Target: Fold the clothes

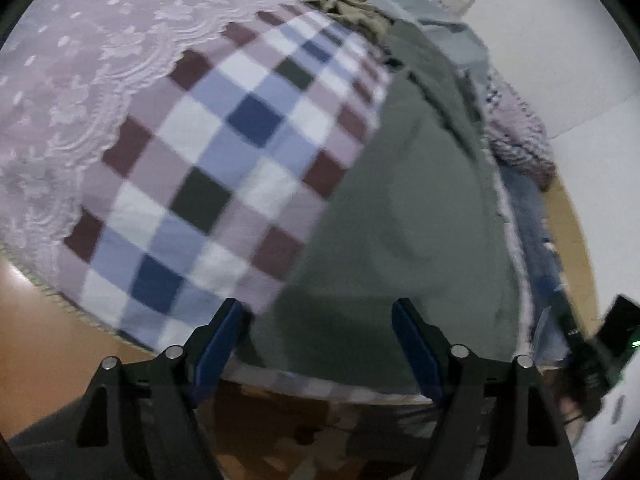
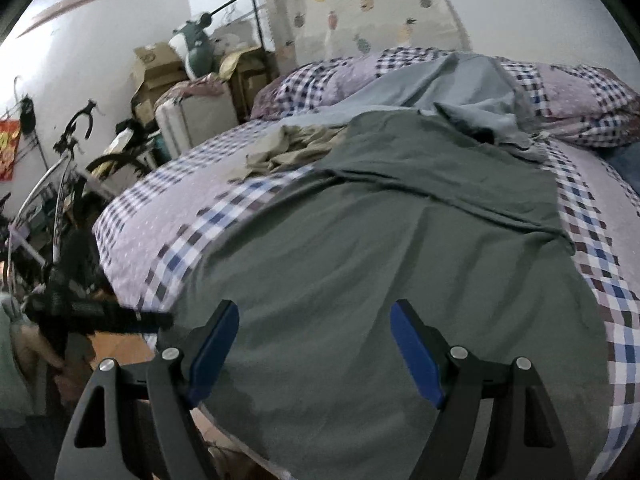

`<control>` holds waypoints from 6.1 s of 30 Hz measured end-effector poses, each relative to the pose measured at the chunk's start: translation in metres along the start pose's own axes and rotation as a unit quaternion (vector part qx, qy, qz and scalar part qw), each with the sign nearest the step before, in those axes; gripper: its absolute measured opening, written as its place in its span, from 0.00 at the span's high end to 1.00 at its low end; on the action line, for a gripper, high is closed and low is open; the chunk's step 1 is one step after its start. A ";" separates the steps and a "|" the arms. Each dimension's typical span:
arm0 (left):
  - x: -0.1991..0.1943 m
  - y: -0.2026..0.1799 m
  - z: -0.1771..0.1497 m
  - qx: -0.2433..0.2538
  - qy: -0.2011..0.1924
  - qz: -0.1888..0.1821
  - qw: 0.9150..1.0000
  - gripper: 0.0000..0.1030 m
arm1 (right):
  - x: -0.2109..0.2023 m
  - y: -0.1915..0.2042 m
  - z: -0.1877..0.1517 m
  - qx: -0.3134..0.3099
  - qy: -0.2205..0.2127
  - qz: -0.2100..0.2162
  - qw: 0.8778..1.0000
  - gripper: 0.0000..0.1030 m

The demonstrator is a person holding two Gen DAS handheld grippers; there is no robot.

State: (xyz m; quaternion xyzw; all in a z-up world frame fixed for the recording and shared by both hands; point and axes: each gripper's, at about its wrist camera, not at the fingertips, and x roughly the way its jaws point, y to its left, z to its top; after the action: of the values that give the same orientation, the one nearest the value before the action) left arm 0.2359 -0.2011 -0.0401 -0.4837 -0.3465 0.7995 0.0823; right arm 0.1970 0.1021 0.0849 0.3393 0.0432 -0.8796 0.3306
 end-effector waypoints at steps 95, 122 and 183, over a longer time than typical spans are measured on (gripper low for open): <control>-0.106 -0.050 0.014 -0.095 -0.164 -0.249 0.950 0.99 | 0.031 0.066 -0.101 -0.340 0.010 -0.318 0.885 0.73; -0.102 -0.077 0.039 -0.073 -0.156 -0.243 0.955 0.99 | -0.038 -0.059 -0.157 -0.290 0.114 -0.425 0.850 0.99; -0.179 -0.160 0.084 -0.025 -0.124 -0.191 0.973 0.99 | -0.228 -0.123 0.067 -0.112 0.047 -0.299 0.946 0.99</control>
State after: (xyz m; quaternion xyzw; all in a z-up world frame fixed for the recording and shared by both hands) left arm 0.2268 -0.2050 0.2142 -0.3077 -0.4599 0.8139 0.1772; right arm 0.2089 0.3036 0.2604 0.3125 0.2561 -0.9107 0.0855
